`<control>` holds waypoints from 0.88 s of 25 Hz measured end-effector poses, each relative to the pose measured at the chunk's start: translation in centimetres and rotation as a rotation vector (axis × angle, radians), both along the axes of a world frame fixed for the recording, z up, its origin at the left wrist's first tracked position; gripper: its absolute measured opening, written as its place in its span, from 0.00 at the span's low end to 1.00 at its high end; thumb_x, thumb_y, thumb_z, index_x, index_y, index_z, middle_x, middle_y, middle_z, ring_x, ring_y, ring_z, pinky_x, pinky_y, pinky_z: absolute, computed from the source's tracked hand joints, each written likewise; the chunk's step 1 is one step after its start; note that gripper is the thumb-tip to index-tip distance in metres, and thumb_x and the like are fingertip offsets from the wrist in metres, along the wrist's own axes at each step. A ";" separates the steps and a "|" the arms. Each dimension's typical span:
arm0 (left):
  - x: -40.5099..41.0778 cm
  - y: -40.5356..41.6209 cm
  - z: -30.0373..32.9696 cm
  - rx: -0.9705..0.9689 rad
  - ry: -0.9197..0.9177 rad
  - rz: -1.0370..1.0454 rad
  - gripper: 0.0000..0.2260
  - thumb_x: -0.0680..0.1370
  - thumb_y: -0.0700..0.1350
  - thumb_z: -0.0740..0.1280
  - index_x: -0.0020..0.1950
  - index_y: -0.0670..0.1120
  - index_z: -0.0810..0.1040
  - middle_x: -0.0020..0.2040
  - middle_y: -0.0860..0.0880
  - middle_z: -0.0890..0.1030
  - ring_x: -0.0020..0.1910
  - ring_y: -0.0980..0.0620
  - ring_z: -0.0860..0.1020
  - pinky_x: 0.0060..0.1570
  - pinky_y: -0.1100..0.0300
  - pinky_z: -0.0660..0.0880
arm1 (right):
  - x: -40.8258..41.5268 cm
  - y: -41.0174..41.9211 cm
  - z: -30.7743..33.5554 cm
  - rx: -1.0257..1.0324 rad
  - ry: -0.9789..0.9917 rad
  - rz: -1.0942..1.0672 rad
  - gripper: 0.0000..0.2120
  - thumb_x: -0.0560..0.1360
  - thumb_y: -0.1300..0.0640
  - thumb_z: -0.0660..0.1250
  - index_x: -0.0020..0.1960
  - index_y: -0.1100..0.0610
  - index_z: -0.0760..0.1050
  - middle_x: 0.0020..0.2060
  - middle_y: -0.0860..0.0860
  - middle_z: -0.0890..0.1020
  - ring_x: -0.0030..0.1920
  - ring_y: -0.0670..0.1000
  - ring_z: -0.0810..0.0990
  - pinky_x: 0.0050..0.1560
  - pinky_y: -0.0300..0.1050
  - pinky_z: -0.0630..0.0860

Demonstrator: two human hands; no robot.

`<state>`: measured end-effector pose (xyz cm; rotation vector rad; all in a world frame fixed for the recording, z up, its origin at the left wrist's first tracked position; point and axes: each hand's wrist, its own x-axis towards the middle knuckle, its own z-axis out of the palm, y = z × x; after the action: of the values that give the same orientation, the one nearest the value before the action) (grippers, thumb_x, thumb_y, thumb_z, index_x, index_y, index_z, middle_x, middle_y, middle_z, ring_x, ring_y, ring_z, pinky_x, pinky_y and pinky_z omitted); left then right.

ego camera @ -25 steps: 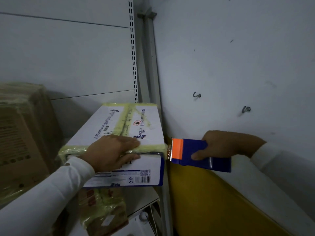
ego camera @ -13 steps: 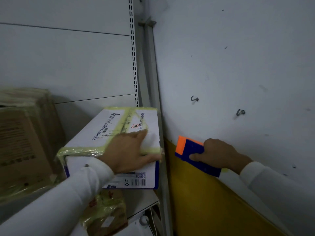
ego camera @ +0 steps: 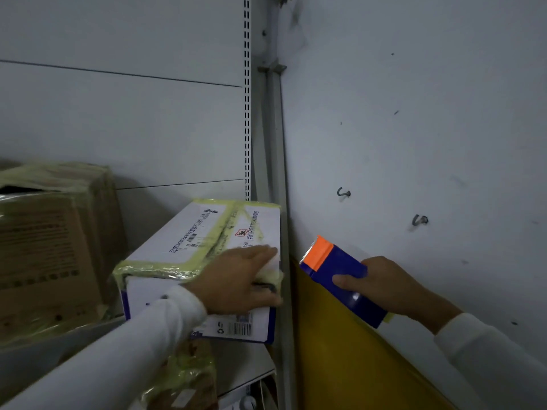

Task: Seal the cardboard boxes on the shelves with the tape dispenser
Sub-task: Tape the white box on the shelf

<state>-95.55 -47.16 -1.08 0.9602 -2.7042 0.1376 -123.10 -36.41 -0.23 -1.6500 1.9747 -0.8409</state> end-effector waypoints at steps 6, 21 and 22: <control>8.9 -1.3 -0.1 -0.021 -0.101 0.294 0.38 0.68 0.77 0.46 0.73 0.62 0.60 0.73 0.54 0.67 0.66 0.50 0.72 0.65 0.55 0.68 | 0.7 0.3 1.5 -0.081 -0.134 0.047 0.13 0.73 0.48 0.73 0.45 0.59 0.80 0.35 0.51 0.85 0.32 0.45 0.83 0.32 0.35 0.75; -2.1 -4.9 -1.2 -0.008 0.169 0.404 0.30 0.71 0.71 0.60 0.64 0.52 0.73 0.59 0.49 0.79 0.56 0.47 0.77 0.56 0.52 0.73 | 1.1 -1.9 2.5 -0.092 -0.204 0.185 0.13 0.75 0.48 0.72 0.46 0.59 0.82 0.36 0.52 0.86 0.33 0.48 0.83 0.33 0.36 0.74; -2.0 -4.7 -1.0 0.040 0.254 0.349 0.30 0.71 0.69 0.63 0.66 0.52 0.73 0.62 0.50 0.78 0.59 0.48 0.76 0.59 0.53 0.71 | 1.3 -2.2 2.3 -0.093 -0.227 0.202 0.12 0.75 0.48 0.72 0.45 0.58 0.81 0.34 0.50 0.86 0.32 0.47 0.83 0.31 0.35 0.74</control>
<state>-97.53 -51.89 -2.11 1.3551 -2.3002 0.0253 -121.78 -38.61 2.03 -1.6894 1.6091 -1.0051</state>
